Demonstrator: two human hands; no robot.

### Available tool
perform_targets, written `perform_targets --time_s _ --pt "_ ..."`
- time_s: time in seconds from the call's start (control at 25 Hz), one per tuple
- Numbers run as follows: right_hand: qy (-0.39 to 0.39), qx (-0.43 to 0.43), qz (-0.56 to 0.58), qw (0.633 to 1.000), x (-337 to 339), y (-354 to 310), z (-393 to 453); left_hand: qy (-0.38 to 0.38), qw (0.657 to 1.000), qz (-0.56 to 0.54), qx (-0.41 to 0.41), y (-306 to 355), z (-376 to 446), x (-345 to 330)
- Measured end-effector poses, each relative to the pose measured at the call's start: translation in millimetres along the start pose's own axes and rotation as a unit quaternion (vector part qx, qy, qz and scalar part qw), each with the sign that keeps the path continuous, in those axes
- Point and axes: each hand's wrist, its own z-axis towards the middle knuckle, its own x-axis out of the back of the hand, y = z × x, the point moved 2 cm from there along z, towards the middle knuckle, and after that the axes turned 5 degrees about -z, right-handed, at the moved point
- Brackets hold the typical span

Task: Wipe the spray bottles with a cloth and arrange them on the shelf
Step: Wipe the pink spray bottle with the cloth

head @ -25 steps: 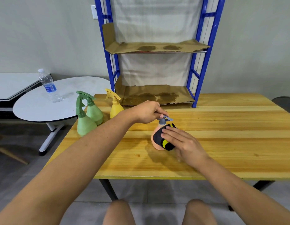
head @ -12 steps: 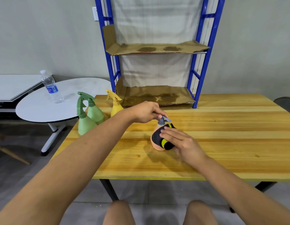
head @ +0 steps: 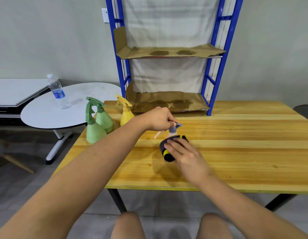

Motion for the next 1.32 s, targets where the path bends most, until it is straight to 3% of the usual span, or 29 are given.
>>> perform_targets --time_s 0.12,0.36,0.52,0.6,0.8,1.0,1.08,1.2,1.32 --pt "-0.033 0.037 -0.026 0.998 -15.4 -28.0 -23.4 0.006 1.000 -0.002 0.010 -1.8 3.1 -2.8" --pt "-0.016 -0.051 -0.045 0.998 4.0 -12.8 19.9 0.009 1.000 -0.016 -0.003 -2.5 1.6 -2.8" --pt "-0.058 0.024 -0.017 0.998 -10.3 -26.6 -17.2 0.007 0.999 -0.036 0.006 -9.0 3.1 -5.2" --pt "-0.073 0.011 0.019 0.997 -7.4 -16.1 -25.9 0.005 0.998 -0.058 0.006 -10.5 -0.4 -5.3" --pt "0.035 -0.098 0.083 0.991 28.3 13.4 -3.6 0.072 0.975 -0.208 0.024 -31.3 -13.6 -1.2" --pt "0.101 -0.210 0.116 0.965 24.7 10.0 14.6 0.058 0.962 -0.264 0.036 -37.7 -16.8 -7.1" --pt "0.100 -0.213 0.134 0.963 15.6 -5.1 16.0 0.056 0.961 -0.269 0.035 -36.5 -17.0 -6.2" --pt "0.095 -0.143 0.118 0.978 10.3 -22.8 13.3 0.032 0.965 -0.257 0.029 -33.5 -18.6 -5.3" --pt "0.134 -0.144 0.111 0.974 16.0 -18.7 18.2 0.025 0.968 -0.248 0.022 -32.8 -19.7 -4.9"
